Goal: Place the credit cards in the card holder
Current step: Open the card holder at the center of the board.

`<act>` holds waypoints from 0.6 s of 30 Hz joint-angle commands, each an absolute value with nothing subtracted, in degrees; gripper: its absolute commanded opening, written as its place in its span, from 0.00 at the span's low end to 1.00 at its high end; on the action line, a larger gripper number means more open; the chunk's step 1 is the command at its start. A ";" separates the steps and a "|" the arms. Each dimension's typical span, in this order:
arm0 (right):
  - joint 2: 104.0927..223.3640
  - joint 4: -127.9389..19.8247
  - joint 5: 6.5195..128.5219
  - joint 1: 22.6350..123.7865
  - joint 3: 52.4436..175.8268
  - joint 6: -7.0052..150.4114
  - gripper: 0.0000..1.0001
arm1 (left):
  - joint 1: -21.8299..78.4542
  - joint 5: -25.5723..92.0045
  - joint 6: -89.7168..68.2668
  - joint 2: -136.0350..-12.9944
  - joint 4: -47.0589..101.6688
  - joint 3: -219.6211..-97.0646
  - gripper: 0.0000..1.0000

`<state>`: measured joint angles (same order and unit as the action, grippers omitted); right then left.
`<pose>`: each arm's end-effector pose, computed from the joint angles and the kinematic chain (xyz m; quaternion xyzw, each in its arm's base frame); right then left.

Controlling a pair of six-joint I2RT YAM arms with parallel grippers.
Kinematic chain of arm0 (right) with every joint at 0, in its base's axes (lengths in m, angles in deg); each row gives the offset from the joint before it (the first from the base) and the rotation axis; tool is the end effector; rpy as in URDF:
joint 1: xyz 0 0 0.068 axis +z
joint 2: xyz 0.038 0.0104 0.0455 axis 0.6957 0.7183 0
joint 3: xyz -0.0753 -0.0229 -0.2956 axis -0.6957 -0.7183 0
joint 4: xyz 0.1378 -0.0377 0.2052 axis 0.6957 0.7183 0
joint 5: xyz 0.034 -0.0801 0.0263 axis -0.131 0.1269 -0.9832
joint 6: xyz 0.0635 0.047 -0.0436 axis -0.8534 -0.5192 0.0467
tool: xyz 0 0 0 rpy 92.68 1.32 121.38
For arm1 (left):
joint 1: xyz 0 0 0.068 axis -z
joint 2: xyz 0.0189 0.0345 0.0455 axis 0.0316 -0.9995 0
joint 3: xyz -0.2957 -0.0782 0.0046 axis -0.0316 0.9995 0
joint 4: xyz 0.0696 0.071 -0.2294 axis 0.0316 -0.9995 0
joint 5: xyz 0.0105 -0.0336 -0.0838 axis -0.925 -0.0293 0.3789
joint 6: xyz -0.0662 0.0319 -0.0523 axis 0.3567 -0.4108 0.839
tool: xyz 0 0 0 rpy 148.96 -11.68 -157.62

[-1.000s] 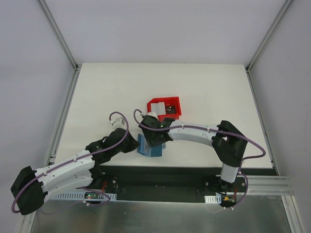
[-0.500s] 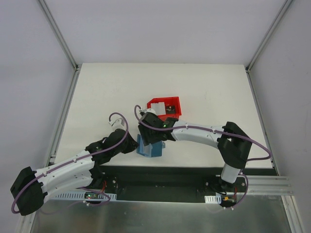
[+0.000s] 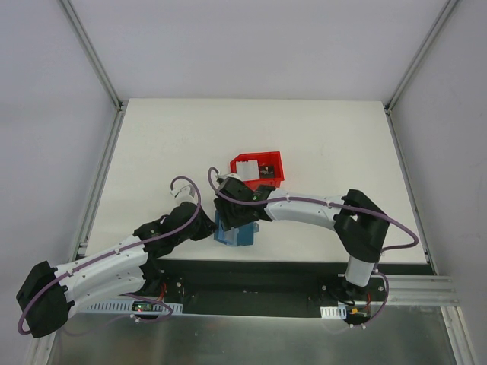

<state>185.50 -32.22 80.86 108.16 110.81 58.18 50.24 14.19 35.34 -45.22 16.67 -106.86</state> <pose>0.1866 0.3654 0.2143 -0.3382 0.8848 0.1781 0.2665 0.1282 -0.1220 0.1970 -0.1145 0.8725 -0.3240 0.3474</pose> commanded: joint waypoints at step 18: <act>189.17 -25.30 85.36 110.09 116.72 59.09 0.60 | 50.77 14.14 34.65 -44.11 16.76 -108.32 0.00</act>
<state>187.64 -29.20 82.71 109.49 114.20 58.49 50.24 14.19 35.32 -45.15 16.67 -106.88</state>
